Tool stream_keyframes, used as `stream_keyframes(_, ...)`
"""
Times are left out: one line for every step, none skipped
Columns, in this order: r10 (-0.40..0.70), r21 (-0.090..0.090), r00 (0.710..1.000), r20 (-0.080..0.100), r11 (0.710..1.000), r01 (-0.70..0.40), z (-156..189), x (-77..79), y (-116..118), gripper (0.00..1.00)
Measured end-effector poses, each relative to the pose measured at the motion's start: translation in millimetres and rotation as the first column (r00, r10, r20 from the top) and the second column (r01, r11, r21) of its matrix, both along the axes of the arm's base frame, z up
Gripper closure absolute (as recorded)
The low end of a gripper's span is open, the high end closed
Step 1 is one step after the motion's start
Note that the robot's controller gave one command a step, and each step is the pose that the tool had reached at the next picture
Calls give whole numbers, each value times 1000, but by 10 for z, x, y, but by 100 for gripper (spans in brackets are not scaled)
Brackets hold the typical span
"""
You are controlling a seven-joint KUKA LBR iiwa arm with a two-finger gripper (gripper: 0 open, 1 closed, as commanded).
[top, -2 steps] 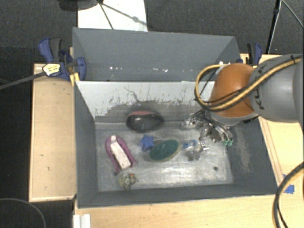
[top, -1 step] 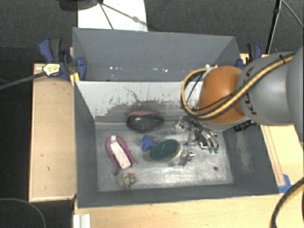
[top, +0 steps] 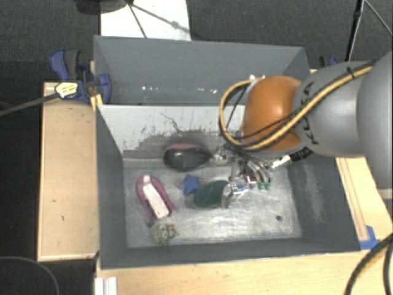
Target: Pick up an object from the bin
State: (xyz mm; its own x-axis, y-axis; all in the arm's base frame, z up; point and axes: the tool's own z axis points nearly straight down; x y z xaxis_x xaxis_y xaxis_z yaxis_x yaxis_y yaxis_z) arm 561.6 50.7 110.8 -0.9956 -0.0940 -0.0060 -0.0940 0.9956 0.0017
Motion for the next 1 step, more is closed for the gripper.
stream_keyframes(47,-3,999,0,999,-47,-383,3,87,0)
